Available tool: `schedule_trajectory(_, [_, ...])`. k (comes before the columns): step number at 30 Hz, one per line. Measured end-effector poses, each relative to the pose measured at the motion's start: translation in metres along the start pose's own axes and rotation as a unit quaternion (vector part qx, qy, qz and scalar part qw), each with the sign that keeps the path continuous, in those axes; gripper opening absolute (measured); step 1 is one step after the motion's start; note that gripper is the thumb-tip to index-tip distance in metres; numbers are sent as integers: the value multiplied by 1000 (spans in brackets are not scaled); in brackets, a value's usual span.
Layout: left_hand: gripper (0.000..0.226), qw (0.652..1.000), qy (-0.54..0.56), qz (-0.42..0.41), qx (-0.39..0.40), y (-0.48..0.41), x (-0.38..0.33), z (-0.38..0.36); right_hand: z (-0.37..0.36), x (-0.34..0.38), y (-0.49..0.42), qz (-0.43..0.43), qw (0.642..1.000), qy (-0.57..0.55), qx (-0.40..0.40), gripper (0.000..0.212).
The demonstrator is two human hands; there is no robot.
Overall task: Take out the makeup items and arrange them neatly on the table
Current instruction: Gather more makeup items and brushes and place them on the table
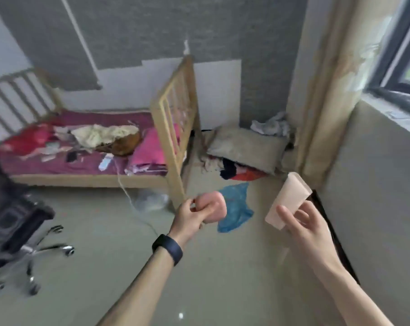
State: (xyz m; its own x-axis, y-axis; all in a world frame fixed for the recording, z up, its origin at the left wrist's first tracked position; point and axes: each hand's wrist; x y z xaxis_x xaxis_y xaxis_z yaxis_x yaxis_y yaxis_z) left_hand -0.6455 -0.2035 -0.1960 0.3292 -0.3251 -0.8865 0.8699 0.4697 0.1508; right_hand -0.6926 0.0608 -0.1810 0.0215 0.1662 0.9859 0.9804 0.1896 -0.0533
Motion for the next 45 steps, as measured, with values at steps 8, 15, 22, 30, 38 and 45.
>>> schedule_trajectory(8, [37, 959, 59, 79, -266, 58, 111, 298, -298, -12, -9, 29, 958, 6, 287, 18])
schedule_trajectory(15, [41, 901, 84, 118, -409, 123, 184, 470, -508, -27, 37, 9, 895, -10, 446, 32])
schedule_trajectory(22, [24, 847, 108, 152, -499, 164, 234, 571, -658, -34, 81, 19, 835, 4, 550, 29])
schedule_trajectory(30, [24, 796, 126, 184, -563, 160, 288, 680, -833, -67, 99, -9, 781, -24, 624, 16])
schedule_trajectory(38, [27, 748, 120, 205, -620, 102, 340, 830, -1061, -115, 77, -20, 705, -45, 708, 17])
schedule_trajectory(45, [31, 707, 138, 227, -655, 53, 364, 964, -1252, -120, 63, -46, 659, -45, 750, 21])
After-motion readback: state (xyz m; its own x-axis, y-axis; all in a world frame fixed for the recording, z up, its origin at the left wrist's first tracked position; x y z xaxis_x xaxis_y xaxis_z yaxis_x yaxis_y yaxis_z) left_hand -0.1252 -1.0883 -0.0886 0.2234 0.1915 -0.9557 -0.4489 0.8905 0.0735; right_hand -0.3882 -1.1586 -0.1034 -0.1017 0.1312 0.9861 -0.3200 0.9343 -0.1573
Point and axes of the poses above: each hand's wrist, its own y-axis away from the middle knuckle, its own z-axis out of the back of the hand, x = y × z, and after that the axes turned 15 degrees about -y, right-handed
